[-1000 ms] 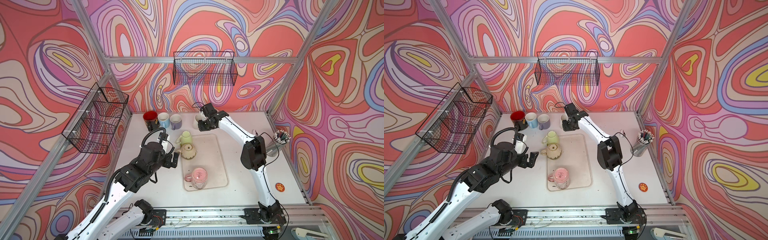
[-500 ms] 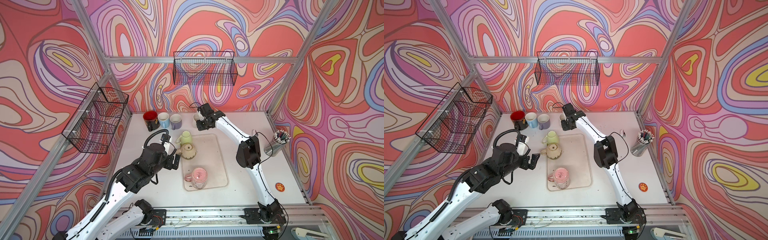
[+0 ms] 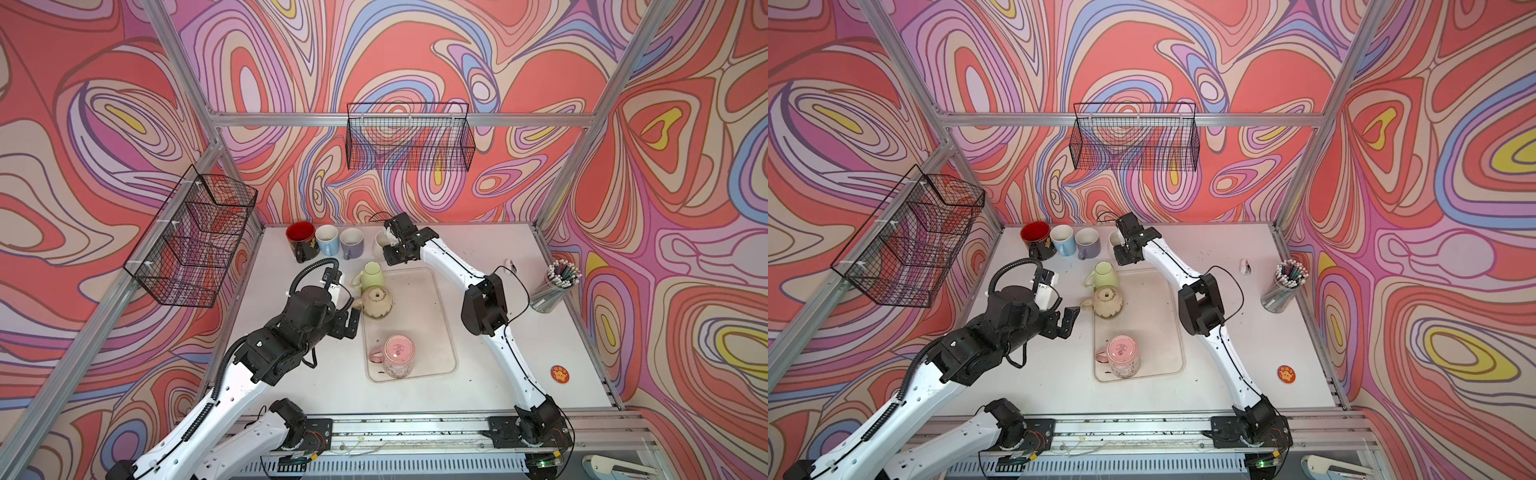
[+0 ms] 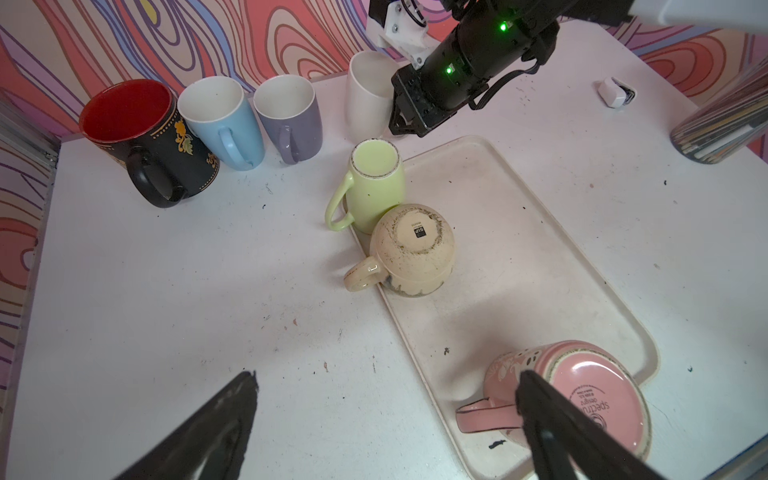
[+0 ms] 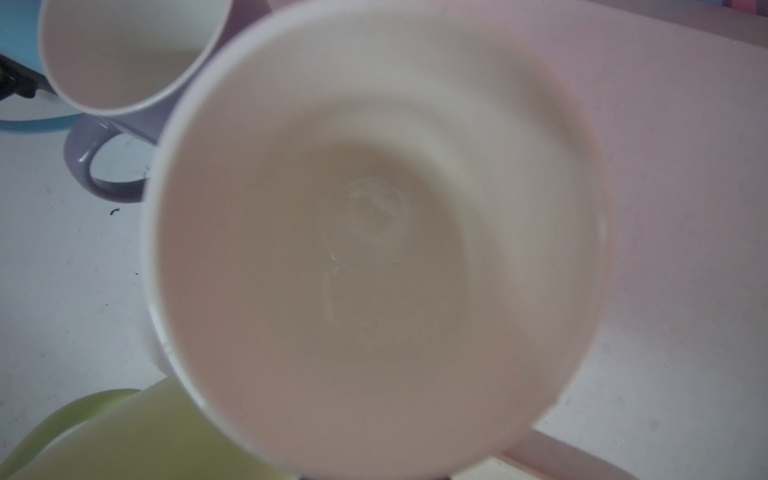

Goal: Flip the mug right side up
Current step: 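Carry the white mug upright with the right gripper beside the lavender mug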

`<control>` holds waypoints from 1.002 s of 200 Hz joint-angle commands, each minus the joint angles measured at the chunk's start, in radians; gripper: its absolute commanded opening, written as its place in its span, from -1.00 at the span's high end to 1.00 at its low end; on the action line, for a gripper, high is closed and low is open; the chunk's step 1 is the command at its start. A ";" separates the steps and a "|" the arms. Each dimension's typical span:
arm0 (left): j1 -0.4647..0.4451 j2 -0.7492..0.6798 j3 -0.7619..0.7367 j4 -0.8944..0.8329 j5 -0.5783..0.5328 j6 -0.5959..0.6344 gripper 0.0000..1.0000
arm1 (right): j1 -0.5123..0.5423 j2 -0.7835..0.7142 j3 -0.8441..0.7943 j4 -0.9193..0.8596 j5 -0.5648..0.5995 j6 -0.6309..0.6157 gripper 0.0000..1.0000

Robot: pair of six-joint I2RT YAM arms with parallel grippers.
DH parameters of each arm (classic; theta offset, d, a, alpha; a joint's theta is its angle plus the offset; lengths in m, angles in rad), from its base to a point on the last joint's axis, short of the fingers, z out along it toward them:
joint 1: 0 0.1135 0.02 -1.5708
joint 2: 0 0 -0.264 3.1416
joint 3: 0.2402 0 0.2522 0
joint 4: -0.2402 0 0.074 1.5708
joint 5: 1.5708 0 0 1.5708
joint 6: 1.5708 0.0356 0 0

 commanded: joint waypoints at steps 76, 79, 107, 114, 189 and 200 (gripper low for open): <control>-0.007 0.007 -0.007 0.002 -0.019 0.016 -0.99 | 0.019 0.029 0.041 0.062 -0.001 -0.012 1.00; -0.007 0.008 -0.007 0.002 -0.018 0.016 -1.00 | 0.019 0.028 0.041 0.063 -0.002 -0.012 1.00; -0.007 0.008 -0.008 0.000 -0.020 0.016 -1.00 | 0.020 0.034 0.041 0.062 -0.002 -0.013 0.99; -0.007 0.008 -0.008 0.000 -0.020 0.016 -1.00 | 0.020 0.033 0.041 0.061 -0.002 -0.014 0.94; -0.007 0.005 -0.009 0.000 -0.022 0.019 -0.99 | 0.020 0.010 0.018 0.089 0.003 -0.018 0.64; -0.007 0.005 -0.009 -0.001 -0.024 0.019 -0.99 | 0.020 0.008 0.015 0.097 -0.003 -0.019 0.61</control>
